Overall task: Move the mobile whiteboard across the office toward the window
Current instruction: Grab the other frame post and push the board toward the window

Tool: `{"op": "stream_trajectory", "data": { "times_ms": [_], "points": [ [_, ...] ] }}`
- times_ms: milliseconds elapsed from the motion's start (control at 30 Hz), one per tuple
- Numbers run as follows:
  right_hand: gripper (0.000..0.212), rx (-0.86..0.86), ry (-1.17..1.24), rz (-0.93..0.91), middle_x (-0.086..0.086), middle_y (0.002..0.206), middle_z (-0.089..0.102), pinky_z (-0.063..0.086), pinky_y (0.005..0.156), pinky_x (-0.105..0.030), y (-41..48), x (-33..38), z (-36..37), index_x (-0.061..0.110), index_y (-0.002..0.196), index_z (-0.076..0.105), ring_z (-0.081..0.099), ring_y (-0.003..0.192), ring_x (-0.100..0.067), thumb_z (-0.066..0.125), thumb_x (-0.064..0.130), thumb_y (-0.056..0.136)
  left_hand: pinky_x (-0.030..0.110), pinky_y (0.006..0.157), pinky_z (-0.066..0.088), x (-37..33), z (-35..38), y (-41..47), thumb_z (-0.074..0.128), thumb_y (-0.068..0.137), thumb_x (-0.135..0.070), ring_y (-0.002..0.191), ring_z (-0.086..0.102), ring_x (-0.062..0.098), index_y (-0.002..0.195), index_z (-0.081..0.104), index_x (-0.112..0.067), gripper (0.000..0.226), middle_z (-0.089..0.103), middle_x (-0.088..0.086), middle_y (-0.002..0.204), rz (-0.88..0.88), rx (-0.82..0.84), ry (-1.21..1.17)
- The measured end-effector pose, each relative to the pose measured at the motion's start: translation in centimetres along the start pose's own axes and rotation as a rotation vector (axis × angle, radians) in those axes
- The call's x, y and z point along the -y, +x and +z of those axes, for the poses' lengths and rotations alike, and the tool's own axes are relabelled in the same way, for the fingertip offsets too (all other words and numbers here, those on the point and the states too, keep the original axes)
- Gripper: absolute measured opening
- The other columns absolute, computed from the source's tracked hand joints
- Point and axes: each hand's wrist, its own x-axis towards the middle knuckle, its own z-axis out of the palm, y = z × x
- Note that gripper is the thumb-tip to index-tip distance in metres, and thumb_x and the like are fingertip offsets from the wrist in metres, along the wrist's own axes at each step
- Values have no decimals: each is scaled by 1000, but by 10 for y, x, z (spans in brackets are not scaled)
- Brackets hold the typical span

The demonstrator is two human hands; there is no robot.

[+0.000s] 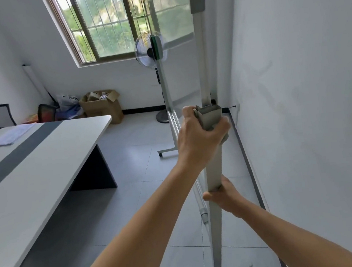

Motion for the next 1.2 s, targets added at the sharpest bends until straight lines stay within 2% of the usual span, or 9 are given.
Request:
{"op": "stream_trajectory", "data": {
  "times_ms": [167, 267, 333, 500, 667, 767, 967, 1100, 1200],
  "points": [
    [58, 45, 10, -25, 7, 82, 48, 47, 68, -29, 94, 8, -28, 29, 111, 45, 50, 79, -17, 69, 18, 61, 47, 75, 60, 22, 25, 91, 67, 61, -59, 86, 72, 25, 93, 44, -33, 47, 67, 3, 99, -1, -52, -19],
    [43, 60, 29, -26, 9, 70, 41, 37, 56, -20, 152, 14, -45, 40, 80, 41, 41, 65, -11, 67, 15, 59, 49, 72, 61, 35, 39, 152, 69, 60, -60, 88, 70, 27, 93, 44, -33, 49, 63, 3, 102, 21, -87, -27],
    [44, 64, 30, -19, 9, 68, 39, 33, 53, -19, 190, 20, -56, 41, 74, 37, 39, 61, -9, 67, 12, 60, 48, 70, 62, 43, 48, 190, 69, 60, -61, 88, 69, 27, 95, 44, -32, 52, 60, 2, 104, 25, -91, -23],
    [45, 109, 19, 4, 7, 68, 40, 34, 53, -19, 282, 32, -82, 35, 72, 39, 39, 62, -10, 68, 0, 71, 48, 70, 62, 62, 70, 282, 70, 60, -64, 86, 70, 27, 96, 42, -33, 55, 59, 2, 104, 9, -98, -15],
    [37, 146, -2, 1, 3, 68, 40, 35, 53, -22, 374, 36, -108, 29, 75, 44, 39, 62, -13, 69, 3, 69, 46, 73, 60, 75, 88, 362, 64, 63, -65, 85, 67, 20, 101, 42, -30, 56, 61, 0, 102, 13, -145, 102],
    [34, 181, -9, -11, 3, 65, 39, 34, 52, -22, 431, 36, -125, 25, 74, 44, 38, 60, -13, 69, 2, 69, 46, 74, 60, 82, 102, 413, 63, 62, -65, 86, 68, 21, 102, 44, -29, 57, 62, 0, 103, -7, -184, 87],
    [41, 255, -24, -26, 4, 65, 41, 34, 49, -18, 545, 46, -160, 33, 72, 41, 40, 59, -12, 70, 4, 69, 46, 78, 58, 98, 134, 515, 63, 63, -62, 86, 68, 18, 100, 44, -29, 53, 66, -1, 101, -63, -268, 137],
    [47, 320, -54, -46, 5, 61, 37, 30, 43, -14, 619, 57, -184, 33, 65, 36, 36, 54, -10, 69, 1, 71, 46, 75, 61, 112, 152, 587, 67, 60, -63, 82, 73, 23, 99, 45, -31, 55, 66, 1, 100, -97, -317, 108],
    [44, 329, -54, -45, 5, 63, 39, 32, 45, -15, 666, 63, -196, 31, 67, 39, 38, 57, -10, 71, 2, 69, 46, 73, 61, 122, 164, 633, 67, 59, -62, 81, 73, 24, 98, 45, -30, 55, 66, 3, 99, -113, -335, 103]
  ]
}}
